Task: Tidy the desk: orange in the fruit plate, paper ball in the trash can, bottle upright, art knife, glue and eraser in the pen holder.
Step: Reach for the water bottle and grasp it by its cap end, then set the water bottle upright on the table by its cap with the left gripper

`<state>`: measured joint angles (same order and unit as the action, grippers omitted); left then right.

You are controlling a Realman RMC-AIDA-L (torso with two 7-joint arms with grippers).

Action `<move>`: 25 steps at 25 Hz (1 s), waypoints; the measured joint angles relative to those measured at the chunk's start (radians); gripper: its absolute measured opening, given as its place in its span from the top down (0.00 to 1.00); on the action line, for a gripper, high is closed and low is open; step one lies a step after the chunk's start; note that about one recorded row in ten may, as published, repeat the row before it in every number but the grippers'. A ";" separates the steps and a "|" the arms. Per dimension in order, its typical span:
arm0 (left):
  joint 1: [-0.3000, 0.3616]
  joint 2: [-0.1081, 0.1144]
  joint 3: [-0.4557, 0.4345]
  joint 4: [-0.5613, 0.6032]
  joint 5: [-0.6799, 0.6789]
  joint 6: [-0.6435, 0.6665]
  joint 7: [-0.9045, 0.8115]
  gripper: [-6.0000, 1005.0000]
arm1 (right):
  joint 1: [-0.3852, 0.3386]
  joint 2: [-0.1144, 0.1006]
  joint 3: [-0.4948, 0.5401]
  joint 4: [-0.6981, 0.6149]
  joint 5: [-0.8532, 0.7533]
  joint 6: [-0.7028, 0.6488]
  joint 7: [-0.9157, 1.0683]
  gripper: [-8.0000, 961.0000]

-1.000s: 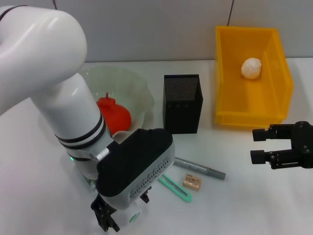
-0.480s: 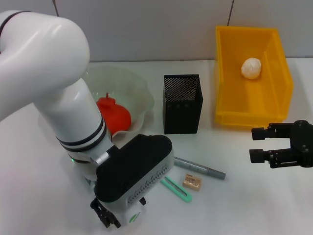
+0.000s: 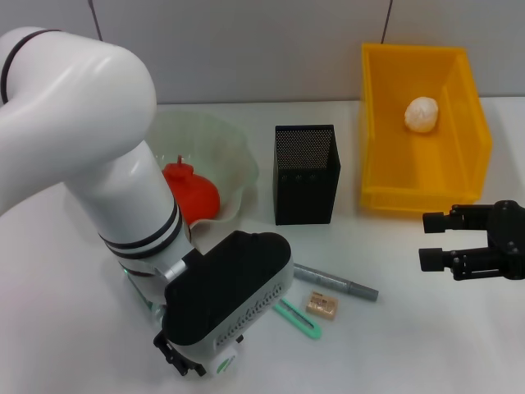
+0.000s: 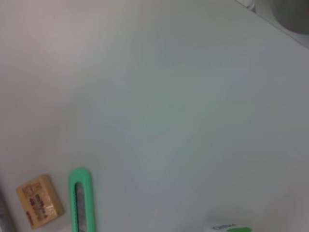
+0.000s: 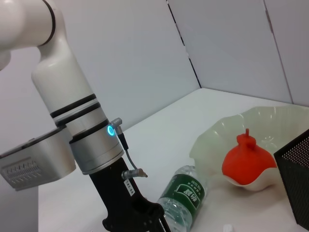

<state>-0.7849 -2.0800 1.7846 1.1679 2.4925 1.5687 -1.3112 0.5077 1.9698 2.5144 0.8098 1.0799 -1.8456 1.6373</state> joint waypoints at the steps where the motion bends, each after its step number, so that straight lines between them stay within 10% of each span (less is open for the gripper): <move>1: 0.000 0.000 0.005 0.000 0.001 -0.003 -0.003 0.40 | 0.000 0.000 0.000 0.000 0.000 0.000 0.000 0.18; 25: 0.010 0.001 -0.016 0.057 0.004 0.044 -0.093 0.55 | 0.009 -0.005 0.000 0.008 0.003 -0.008 -0.001 0.18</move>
<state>-0.7744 -2.0790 1.7682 1.2253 2.4969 1.6132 -1.4040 0.5167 1.9646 2.5141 0.8176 1.0826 -1.8541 1.6366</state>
